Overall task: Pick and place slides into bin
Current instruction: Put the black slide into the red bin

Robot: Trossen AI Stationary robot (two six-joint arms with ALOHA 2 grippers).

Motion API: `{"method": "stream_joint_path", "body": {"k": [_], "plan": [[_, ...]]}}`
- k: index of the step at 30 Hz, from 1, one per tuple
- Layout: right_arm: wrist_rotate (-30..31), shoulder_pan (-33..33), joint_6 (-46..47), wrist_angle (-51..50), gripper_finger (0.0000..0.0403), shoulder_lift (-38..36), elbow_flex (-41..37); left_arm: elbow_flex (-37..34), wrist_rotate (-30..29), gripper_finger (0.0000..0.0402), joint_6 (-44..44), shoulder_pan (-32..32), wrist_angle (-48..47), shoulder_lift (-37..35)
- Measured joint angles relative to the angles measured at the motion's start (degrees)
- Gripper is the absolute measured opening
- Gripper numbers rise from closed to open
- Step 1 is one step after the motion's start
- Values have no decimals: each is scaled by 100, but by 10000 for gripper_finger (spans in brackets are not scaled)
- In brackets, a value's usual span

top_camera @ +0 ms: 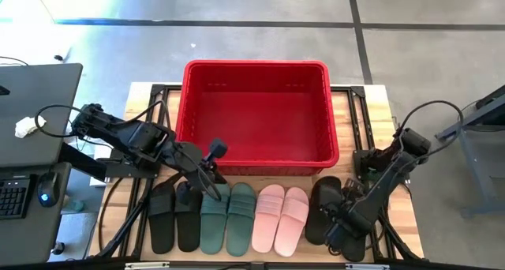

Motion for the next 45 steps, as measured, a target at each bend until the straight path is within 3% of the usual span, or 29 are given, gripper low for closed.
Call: {"method": "stream_joint_path", "body": {"k": [5,15,19,28,33,39,45], "plan": [[329,73,-289,241,176,49,4,0,-49,1,-2,0,-23,0],[338,-193,-954,-87,176,647,11,-2,-258,1,14,0,-23,0],[323,-356,-949,-274,176,948,11,-2,-653,1,20,0,-23,0],[348,-517,-788,-319,171,1270,22,-4,-693,1,20,0,-23,0],[447,-519,-694,-436,125,1270,20,-4,-693,1,20,2,-25,-1],[643,-539,-376,-688,17,1283,-2,-4,-693,1,20,2,-23,-2],[513,-526,-422,-831,3,1282,117,-4,-693,1,20,2,-23,-2]]}}
